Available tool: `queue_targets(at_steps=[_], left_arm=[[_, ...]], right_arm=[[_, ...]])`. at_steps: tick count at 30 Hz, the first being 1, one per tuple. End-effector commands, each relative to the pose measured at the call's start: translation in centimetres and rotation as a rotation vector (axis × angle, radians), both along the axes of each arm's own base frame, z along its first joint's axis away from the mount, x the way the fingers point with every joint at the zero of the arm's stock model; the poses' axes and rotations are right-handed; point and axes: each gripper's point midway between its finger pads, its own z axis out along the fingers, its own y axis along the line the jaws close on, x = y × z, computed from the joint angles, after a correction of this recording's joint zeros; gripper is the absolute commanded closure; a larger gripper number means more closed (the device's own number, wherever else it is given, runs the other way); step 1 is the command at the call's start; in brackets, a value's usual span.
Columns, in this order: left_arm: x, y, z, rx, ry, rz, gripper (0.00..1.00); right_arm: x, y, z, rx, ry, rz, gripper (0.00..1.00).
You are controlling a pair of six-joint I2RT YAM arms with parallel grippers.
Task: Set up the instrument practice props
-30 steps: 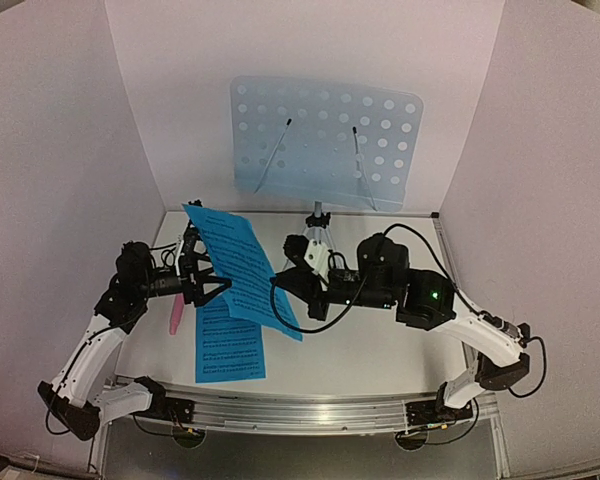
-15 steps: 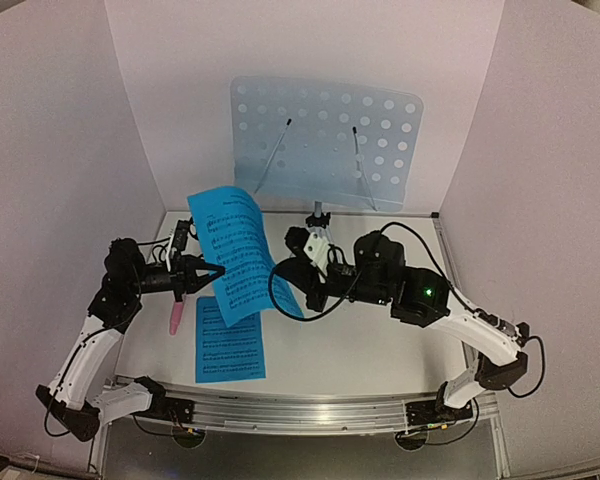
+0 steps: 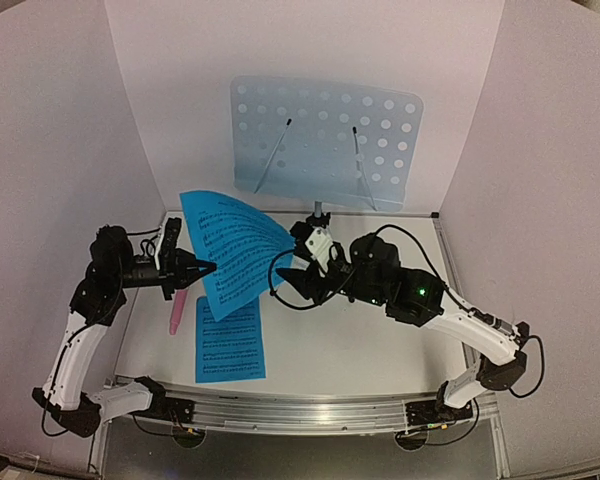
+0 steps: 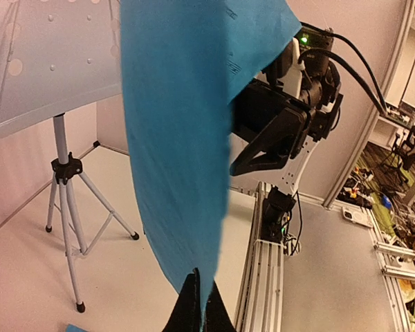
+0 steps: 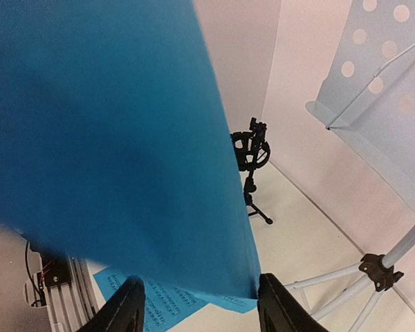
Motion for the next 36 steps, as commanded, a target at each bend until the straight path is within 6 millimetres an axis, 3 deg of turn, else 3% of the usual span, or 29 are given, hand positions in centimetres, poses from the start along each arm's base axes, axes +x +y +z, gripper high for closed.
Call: queue_targets(at_steps=[1, 5, 10, 15, 19, 21, 24, 29, 33, 36], left_arm=[[-1.6, 0.0, 0.2, 0.062, -0.079, -0.100, 1.00], [-3.0, 0.2, 0.0, 0.092, -0.110, -0.166, 1.00], [-3.5, 0.5, 0.4, 0.097, -0.203, -0.179, 1.00], [-2.8, 0.2, 1.4, 0.073, -0.242, -0.156, 1.00], [-2.6, 0.0, 2.0, 0.046, -0.232, -0.157, 1.00], [-2.3, 0.0, 2.2, 0.039, -0.226, -0.149, 1.00], [-0.9, -0.1, 3.3, 0.024, -0.215, -0.078, 1.00], [1.6, 0.2, 5.5, 0.010, -0.217, 0.063, 1.00], [4.2, 0.8, 7.5, -0.035, -0.098, 0.213, 1.00], [4.8, 0.8, 8.7, -0.086, -0.001, 0.244, 1.00]], right_arm=[[1.2, -0.2, 2.8, 0.057, -0.061, -0.059, 0.42], [1.8, -0.9, 4.0, 0.067, -0.098, -0.095, 0.38], [2.1, -0.9, 3.7, 0.085, -0.060, -0.041, 0.37], [1.7, -0.2, 3.3, 0.114, 0.004, 0.052, 0.43], [2.0, -0.6, 3.7, 0.146, 0.041, 0.072, 0.59], [2.2, -0.8, 4.0, 0.160, 0.042, 0.065, 0.61], [2.6, -0.9, 4.7, 0.180, 0.036, 0.041, 0.45], [4.1, -1.3, 6.9, 0.260, 0.051, -0.048, 0.41], [6.1, -1.3, 9.3, 0.357, 0.072, -0.147, 0.41], [7.6, -1.1, 11.7, 0.459, 0.083, -0.213, 0.41]])
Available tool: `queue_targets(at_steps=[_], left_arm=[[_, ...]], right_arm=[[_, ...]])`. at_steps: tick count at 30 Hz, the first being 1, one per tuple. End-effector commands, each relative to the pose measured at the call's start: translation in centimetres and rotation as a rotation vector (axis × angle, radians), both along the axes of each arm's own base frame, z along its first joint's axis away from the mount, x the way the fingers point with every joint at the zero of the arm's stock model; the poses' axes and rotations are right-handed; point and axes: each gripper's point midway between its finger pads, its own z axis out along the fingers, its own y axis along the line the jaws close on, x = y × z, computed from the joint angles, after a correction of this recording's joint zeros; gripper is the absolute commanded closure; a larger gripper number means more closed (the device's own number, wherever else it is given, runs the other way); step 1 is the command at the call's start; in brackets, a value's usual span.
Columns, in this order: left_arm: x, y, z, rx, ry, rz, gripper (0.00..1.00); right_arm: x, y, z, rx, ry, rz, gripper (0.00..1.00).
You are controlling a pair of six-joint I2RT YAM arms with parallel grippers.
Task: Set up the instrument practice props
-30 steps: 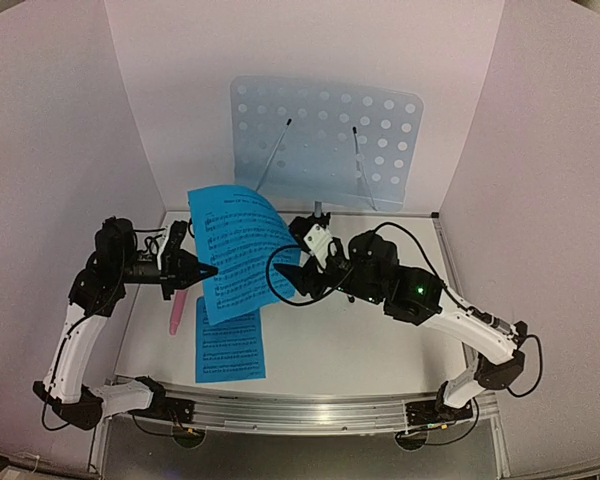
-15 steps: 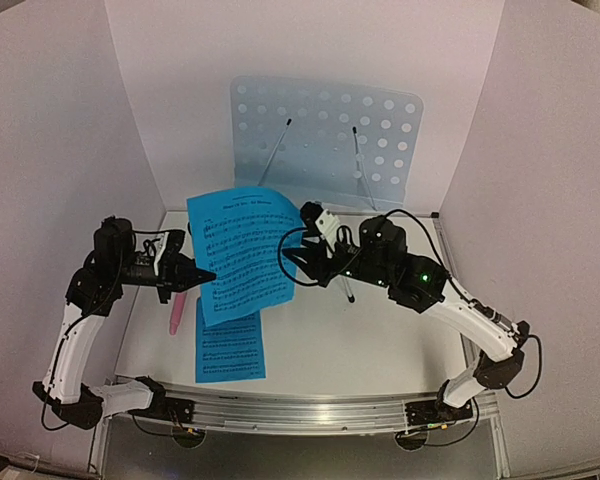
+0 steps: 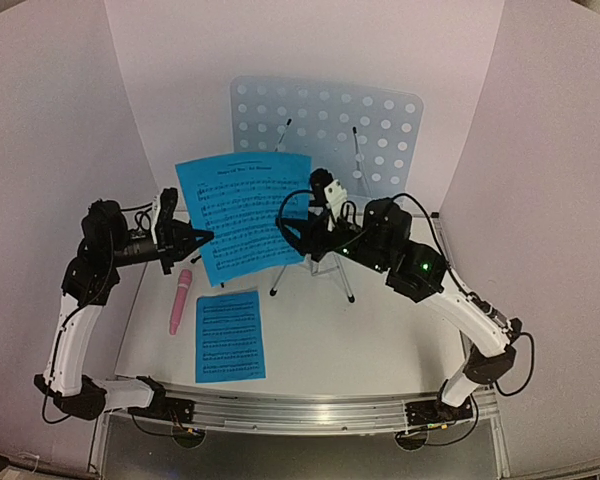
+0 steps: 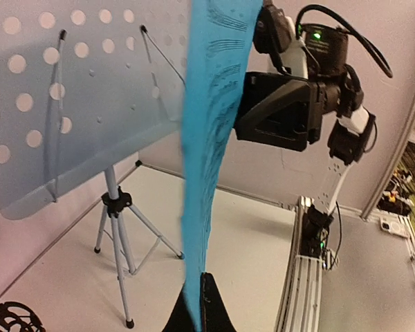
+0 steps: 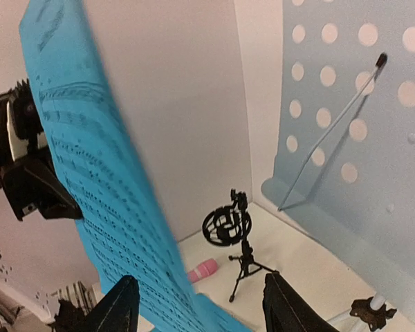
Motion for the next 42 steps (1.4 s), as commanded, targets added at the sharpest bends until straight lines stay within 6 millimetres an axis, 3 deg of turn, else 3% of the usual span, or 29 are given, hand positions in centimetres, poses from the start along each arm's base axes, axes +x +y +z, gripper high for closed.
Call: queue_targets(at_steps=[1, 8, 17, 22, 29, 35, 42], left_arm=[[1.4, 0.8, 3.6, -0.134, 0.121, 0.112, 1.00], [1.7, 2.1, 7.2, -0.193, 0.093, 0.203, 1.00], [1.5, 2.0, 8.1, -0.250, 0.255, 0.190, 1.00], [1.9, 1.8, 7.8, -0.325, 0.433, 0.140, 1.00], [2.3, 1.4, 5.2, -0.306, 0.527, 0.127, 1.00], [1.5, 1.9, 7.4, -0.383, 0.512, 0.070, 1.00], [3.0, 4.0, 7.9, -0.404, 0.460, 0.125, 1.00]], right_arm=[[3.0, 0.1, 4.0, 0.195, 0.032, -0.140, 0.41], [6.2, 0.3, 6.2, 0.315, -0.010, -0.286, 0.41], [8.0, 0.0, 8.4, 0.494, -0.040, -0.374, 0.42], [8.4, 0.4, 9.0, 0.550, -0.050, -0.372, 0.43], [8.9, 2.0, 8.4, 0.603, -0.032, -0.328, 0.44], [9.5, 2.9, 7.4, 0.597, -0.024, -0.335, 0.44], [9.4, 2.5, 7.4, 0.574, -0.033, -0.346, 0.44]])
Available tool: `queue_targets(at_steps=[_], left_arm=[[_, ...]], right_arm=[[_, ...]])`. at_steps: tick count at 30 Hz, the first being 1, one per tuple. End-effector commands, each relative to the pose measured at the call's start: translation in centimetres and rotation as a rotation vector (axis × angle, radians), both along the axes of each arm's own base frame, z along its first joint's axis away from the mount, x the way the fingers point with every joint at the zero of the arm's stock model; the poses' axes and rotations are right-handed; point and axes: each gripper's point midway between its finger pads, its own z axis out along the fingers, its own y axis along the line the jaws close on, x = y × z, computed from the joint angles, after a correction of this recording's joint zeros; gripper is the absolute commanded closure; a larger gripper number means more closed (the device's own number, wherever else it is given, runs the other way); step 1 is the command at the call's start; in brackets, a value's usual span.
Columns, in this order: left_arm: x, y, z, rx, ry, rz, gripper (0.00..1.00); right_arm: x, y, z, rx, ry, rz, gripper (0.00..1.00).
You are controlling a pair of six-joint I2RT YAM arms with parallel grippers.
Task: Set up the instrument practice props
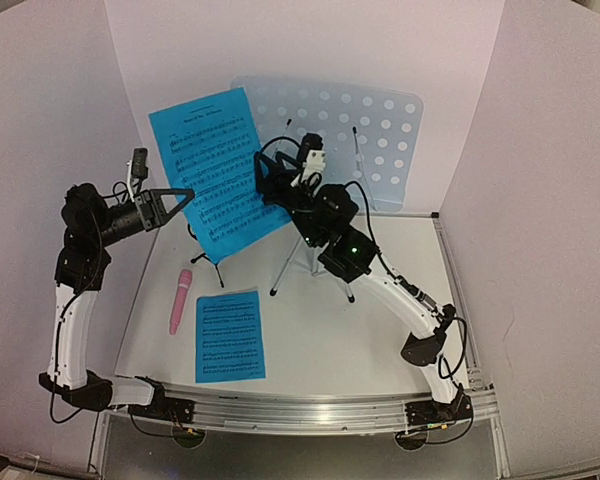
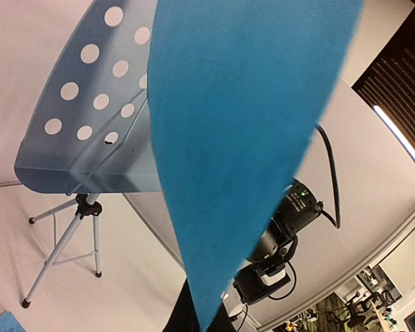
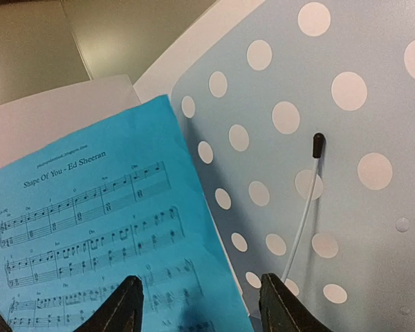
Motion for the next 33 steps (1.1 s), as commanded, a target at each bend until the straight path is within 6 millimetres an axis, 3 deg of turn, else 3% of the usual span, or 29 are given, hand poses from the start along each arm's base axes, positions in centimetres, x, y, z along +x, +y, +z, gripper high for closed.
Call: queue_targets(at_steps=[1, 4, 10, 16, 22, 33], left_arm=[[-0.8, 1.4, 2.2, -0.003, -0.142, 0.019, 1.00], [0.2, 1.8, 1.9, 0.126, -0.293, 0.087, 1.00], [1.7, 2.4, 0.6, 0.432, -0.658, 0.161, 1.00], [3.0, 3.0, -0.6, 0.638, -0.874, 0.202, 1.00], [3.4, 3.4, -1.2, 0.740, -0.952, 0.212, 1.00], [3.4, 4.9, -2.9, 0.869, -0.941, 0.242, 1.00]], right_arm=[[-0.9, -1.8, 2.6, 0.058, -0.039, -0.012, 0.45], [-1.1, -2.2, 3.0, 0.056, -0.046, -0.014, 0.46], [0.2, -3.5, 1.8, 0.049, -0.002, -0.133, 0.48], [1.1, -3.7, 1.7, 0.076, -0.027, -0.199, 0.47], [2.1, -3.4, 0.5, 0.086, -0.027, -0.247, 0.47], [3.6, -1.9, -1.7, 0.095, -0.013, -0.241, 0.50]])
